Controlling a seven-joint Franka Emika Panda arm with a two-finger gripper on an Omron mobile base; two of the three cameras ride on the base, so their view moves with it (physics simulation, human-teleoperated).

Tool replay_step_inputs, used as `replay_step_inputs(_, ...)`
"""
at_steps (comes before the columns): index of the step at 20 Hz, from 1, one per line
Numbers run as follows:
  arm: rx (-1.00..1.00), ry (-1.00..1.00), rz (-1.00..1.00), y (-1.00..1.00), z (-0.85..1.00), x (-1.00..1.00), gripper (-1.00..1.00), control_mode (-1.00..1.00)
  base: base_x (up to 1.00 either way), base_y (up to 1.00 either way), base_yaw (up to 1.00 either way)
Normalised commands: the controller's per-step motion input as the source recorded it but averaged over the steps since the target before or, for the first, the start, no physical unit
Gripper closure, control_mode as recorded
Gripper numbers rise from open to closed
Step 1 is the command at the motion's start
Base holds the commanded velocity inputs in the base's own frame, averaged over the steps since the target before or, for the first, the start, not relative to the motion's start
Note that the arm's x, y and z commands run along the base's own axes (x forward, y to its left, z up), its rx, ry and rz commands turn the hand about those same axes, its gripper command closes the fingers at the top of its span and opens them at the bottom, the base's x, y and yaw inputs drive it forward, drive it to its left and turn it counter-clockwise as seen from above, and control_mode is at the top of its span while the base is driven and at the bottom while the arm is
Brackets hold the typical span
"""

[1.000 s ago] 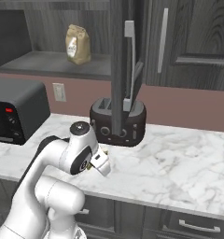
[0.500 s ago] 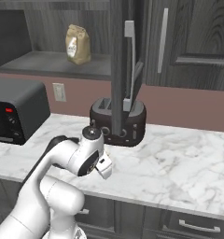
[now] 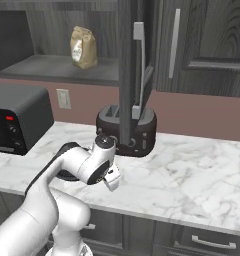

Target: Pick the egg and butter from the fridge and place them by the bowl for mixing.

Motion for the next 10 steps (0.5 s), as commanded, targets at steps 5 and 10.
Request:
replay_step_inputs(5,0.02,0.02,-0.07,0.09,-0.33,0.33,1.00,-1.00,0.00,0.00,0.00)
replay_step_inputs(10,0.05,0.00,-0.05,0.04,-0.31,0.30,1.00,-1.00,0.00,0.00,0.00)
